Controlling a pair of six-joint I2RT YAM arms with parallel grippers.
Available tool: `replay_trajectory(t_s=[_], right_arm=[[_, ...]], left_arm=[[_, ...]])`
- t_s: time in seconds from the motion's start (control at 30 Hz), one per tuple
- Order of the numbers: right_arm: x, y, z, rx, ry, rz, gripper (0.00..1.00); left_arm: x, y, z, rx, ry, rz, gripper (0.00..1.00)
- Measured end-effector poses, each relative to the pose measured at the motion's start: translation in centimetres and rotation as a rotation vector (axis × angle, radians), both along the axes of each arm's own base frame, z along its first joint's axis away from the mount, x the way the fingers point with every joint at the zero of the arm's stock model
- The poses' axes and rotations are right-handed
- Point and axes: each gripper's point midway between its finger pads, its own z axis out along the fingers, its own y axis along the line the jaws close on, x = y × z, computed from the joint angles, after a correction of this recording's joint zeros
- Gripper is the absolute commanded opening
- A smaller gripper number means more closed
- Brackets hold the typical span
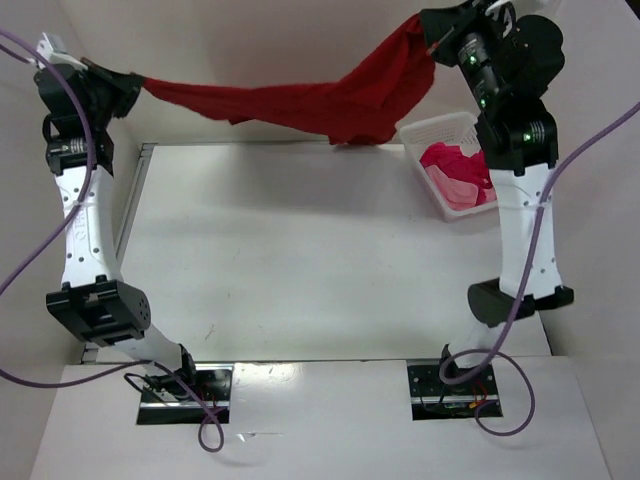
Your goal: Fold and stack the t-shirts
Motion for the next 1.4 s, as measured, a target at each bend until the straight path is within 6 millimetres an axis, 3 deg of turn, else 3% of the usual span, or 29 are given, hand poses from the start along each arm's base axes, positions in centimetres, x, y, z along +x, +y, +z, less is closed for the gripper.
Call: replay_trajectory(t_s=[0.07, 0.1, 0.13, 0.23, 0.3, 0.33, 0.4, 0.47, 0.53, 0.6, 0.73, 0.87, 1.0, 1.13, 1.27, 1.4], right_arm=[[-0.6, 0.1, -1.6, -0.011, 0.033, 0.013, 0.00], [-0.5, 0.2, -3.2, -0.018, 0.055, 0.019, 0.00], [-0.3, 0.3, -6.1, -0.032, 0.112, 0.022, 0.00], [0.9, 0.7, -16.9, -0.087, 0.336, 0.025, 0.00], [1.3, 0.7, -26.6, -0.134, 0.537, 0.022, 0.00], [0.7, 0.6, -32.0, -0.163, 0.655, 0.021, 0.00], [-2.0, -0.1, -41.0, -0.210, 0.873, 0.019, 0.00], [-5.9, -1.1, -47.5, -0.240, 1.051, 0.014, 0.00], [-9.6, -1.8, -50.6, -0.238, 1.163, 0.013, 0.00], [-12.1, -1.9, -50.9, -0.206, 1.199, 0.022, 0.00], [-14.4, -1.4, -48.8, -0.097, 1.160, 0.044, 0.00], [-17.9, -1.2, -48.1, 0.004, 1.184, 0.063, 0.00], [-21.9, -1.4, -47.1, 0.091, 1.224, 0.070, 0.00], [-24.9, -2.0, -45.6, 0.143, 1.231, 0.056, 0.00], [-25.9, -2.5, -44.3, 0.149, 1.254, 0.030, 0.00], [-25.6, -2.7, -45.4, 0.132, 1.306, 0.002, 0.00]], left_arm=[[-0.6, -0.3, -2.4, -0.004, 0.035, -0.005, 0.00], [-1.0, -0.5, -4.4, -0.011, 0.071, -0.008, 0.00], [-1.2, -0.7, -6.5, -0.021, 0.113, -0.011, 0.00], [-2.3, -0.9, -14.5, -0.042, 0.265, -0.014, 0.02], [-3.4, -1.2, -19.5, -0.063, 0.365, -0.016, 0.02], [-4.4, -1.4, -22.4, -0.070, 0.424, -0.018, 0.02], [-6.7, -2.0, -26.9, -0.091, 0.525, -0.022, 0.02], [-8.7, -2.4, -29.7, -0.099, 0.589, -0.020, 0.02], [-10.6, -2.7, -31.5, -0.090, 0.633, -0.017, 0.03], [-12.1, -2.9, -32.2, -0.070, 0.646, -0.015, 0.04], [-14.6, -3.0, -33.1, -0.038, 0.671, 0.001, 0.04], [-17.8, -2.7, -34.0, -0.004, 0.750, 0.041, 0.05], [-20.2, -2.5, -33.2, 0.020, 0.806, 0.062, 0.07], [-20.7, -1.9, -31.6, 0.057, 0.826, 0.080, 0.07], [-21.5, -1.6, -31.8, 0.080, 0.863, 0.090, 0.07], [-21.4, -1.7, -32.6, 0.077, 0.894, 0.071, 0.08]])
